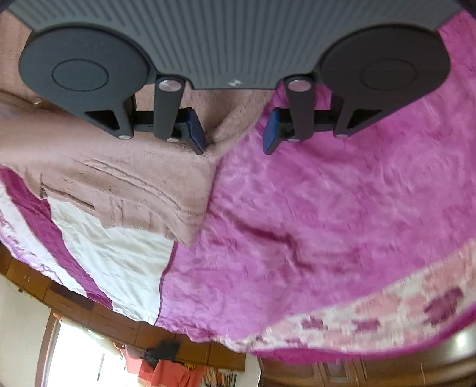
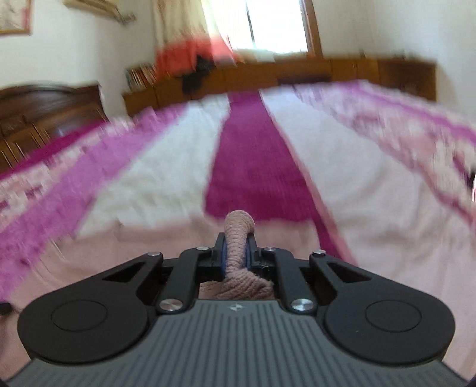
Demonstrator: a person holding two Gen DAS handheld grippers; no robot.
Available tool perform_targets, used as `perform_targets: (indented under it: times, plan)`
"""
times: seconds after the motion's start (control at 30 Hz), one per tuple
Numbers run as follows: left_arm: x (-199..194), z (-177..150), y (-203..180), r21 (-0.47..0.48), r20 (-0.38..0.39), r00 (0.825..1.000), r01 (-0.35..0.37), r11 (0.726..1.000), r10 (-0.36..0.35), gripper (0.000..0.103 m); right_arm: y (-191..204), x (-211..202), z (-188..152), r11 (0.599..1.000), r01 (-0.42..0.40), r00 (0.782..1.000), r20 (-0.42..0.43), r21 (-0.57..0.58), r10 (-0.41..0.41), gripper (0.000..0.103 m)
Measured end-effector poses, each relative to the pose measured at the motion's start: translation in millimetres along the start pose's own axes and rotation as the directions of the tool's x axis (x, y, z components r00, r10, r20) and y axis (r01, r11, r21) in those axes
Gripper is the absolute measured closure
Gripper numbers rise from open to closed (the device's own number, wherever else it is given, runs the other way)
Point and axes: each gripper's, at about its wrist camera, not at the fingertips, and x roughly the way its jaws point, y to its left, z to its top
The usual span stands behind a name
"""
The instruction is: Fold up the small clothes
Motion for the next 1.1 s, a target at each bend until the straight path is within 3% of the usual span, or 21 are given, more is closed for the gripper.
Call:
perform_targets:
  times: [0.1,0.2,0.3,0.4,0.53,0.7,0.8,0.93,1.1]
  plan:
    - [-1,-3,-2,0.041,0.005,1.000,-0.005,0.999,0.005,0.059,-15,25,-28,0.998,0.038,0.991,-0.127,0.043,-0.032,0.090]
    - [-5,-1,-6,0.081,0.015,1.000,-0.009,0.997,0.008,0.059,-26,24,-38,0.992,0.004,0.996,-0.092,0.129,0.008,0.088]
    - [-10,3,-9,0.094,0.032,0.999,0.005,0.996,-0.008,0.059,-32,16,-32,0.978,-0.005,0.997,-0.072,0.209,0.021,0.079]
    - [-15,6,-15,0.114,0.041,0.999,0.023,0.993,-0.028,0.059,-39,-16,-27,0.961,-0.016,0.999,0.050,0.277,0.002,0.071]
    - [-14,7,-27,0.152,0.037,0.998,0.051,0.987,-0.057,0.059,-41,-35,-27,0.957,-0.055,0.998,0.047,0.284,0.043,0.062]
    - [-6,5,-45,0.185,0.022,0.996,0.079,0.980,-0.085,0.059,-21,-45,-38,0.973,-0.090,0.996,0.022,0.214,0.087,0.055]
    - [5,1,-50,0.209,-0.006,0.996,0.086,0.974,-0.087,0.059,-11,-35,-51,0.985,-0.061,0.997,-0.029,0.158,0.067,0.050]
    - [10,-3,-50,0.244,0.002,0.998,0.064,0.968,-0.067,0.059,-20,-21,-69,0.978,-0.073,0.997,-0.023,0.193,0.079,0.050]
    - [0,0,-45,0.246,-0.005,0.999,0.053,0.968,-0.054,0.059,-18,-32,-61,0.974,-0.073,0.996,-0.027,0.217,0.080,0.046]
